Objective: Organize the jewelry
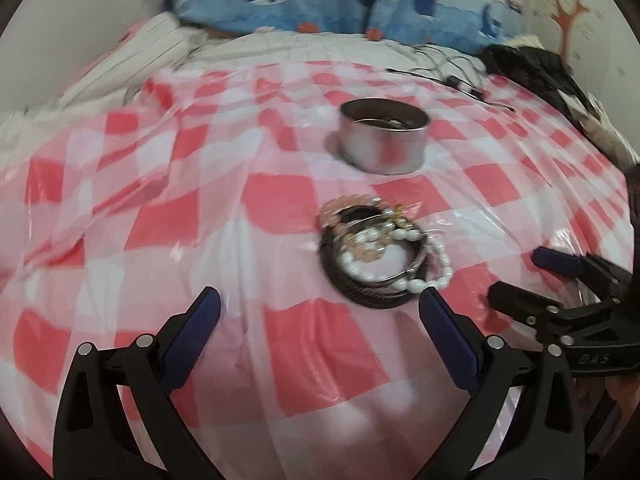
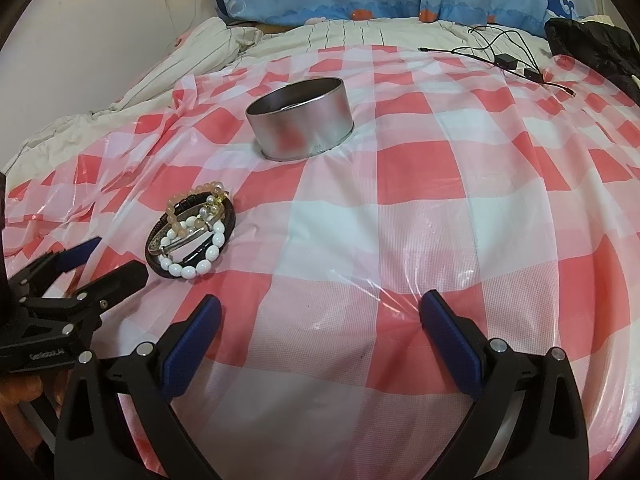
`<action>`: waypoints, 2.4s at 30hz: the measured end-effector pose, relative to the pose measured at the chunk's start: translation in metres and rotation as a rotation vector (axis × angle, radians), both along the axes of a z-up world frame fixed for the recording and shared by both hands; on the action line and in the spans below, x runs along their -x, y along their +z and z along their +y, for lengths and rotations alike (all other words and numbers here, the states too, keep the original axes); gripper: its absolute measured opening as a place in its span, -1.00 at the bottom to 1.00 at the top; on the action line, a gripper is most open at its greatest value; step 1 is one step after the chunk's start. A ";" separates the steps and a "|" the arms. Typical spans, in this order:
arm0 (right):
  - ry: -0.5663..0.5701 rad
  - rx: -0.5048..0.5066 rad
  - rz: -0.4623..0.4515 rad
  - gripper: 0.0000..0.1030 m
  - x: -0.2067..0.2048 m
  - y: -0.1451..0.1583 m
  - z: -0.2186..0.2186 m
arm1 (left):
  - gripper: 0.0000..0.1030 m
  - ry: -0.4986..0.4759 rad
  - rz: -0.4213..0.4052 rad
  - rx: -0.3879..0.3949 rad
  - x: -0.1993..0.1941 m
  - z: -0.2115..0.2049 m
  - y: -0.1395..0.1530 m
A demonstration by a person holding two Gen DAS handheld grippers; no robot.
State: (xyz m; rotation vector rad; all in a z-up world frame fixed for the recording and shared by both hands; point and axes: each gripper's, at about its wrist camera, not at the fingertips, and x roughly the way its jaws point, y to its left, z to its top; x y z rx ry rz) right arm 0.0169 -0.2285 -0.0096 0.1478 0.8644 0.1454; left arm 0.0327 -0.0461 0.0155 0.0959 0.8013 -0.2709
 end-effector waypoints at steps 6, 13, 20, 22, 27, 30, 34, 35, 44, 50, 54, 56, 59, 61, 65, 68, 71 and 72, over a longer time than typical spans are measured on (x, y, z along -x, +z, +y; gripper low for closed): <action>-0.003 0.030 0.011 0.86 -0.002 -0.001 0.004 | 0.85 -0.085 -0.010 -0.088 -0.015 -0.015 0.006; -0.005 0.047 0.017 0.86 -0.002 -0.002 0.006 | 0.71 -0.179 0.023 -0.104 -0.032 -0.023 0.002; -0.006 0.053 0.019 0.86 -0.002 -0.002 0.007 | 0.33 -0.212 0.045 -0.056 -0.043 -0.017 0.002; -0.006 0.055 0.019 0.86 -0.001 -0.002 0.007 | 0.22 -0.184 0.036 -0.032 -0.046 -0.011 0.005; -0.007 0.055 0.019 0.86 -0.001 -0.002 0.007 | 0.17 -0.146 0.049 0.073 -0.053 0.006 0.012; -0.007 0.055 0.019 0.86 -0.001 -0.002 0.007 | 0.17 -0.156 0.075 0.080 -0.055 0.006 0.007; -0.007 0.056 0.019 0.86 -0.001 -0.002 0.007 | 0.17 -0.158 0.090 0.141 -0.059 0.010 0.010; -0.007 0.057 0.019 0.86 -0.001 -0.002 0.007 | 0.17 -0.145 0.110 0.192 -0.064 0.016 0.010; -0.009 0.065 0.020 0.86 -0.001 -0.004 0.007 | 0.15 -0.122 0.239 0.302 -0.109 0.020 0.001; -0.011 0.081 0.025 0.86 -0.002 -0.004 0.009 | -0.65 -0.114 0.311 0.260 -0.127 0.008 -0.009; -0.010 0.089 0.029 0.86 -0.001 -0.003 0.010 | -0.76 -0.132 0.298 0.301 -0.123 0.011 -0.002; -0.010 0.089 0.026 0.86 -0.001 -0.003 0.011 | -0.87 -0.138 0.277 0.344 -0.121 0.015 0.009; -0.010 0.083 0.014 0.85 0.002 -0.001 0.010 | -0.87 -0.146 0.251 0.422 -0.118 0.025 0.026; -0.010 0.074 -0.006 0.85 0.004 0.003 0.010 | -0.87 -0.144 0.231 0.425 -0.117 0.028 0.033; 0.009 0.045 -0.062 0.85 0.010 0.013 0.012 | -0.87 -0.126 0.234 0.434 -0.119 0.035 0.031; 0.066 -0.058 -0.134 0.85 0.015 0.030 0.013 | -0.87 -0.121 0.217 0.465 -0.119 0.041 0.038; 0.142 -0.205 -0.131 0.84 0.004 0.037 0.016 | -0.87 -0.121 0.194 0.490 -0.119 0.047 0.046; 0.151 -0.242 -0.117 0.84 -0.002 0.036 0.017 | -0.87 -0.123 0.189 0.493 -0.118 0.048 0.049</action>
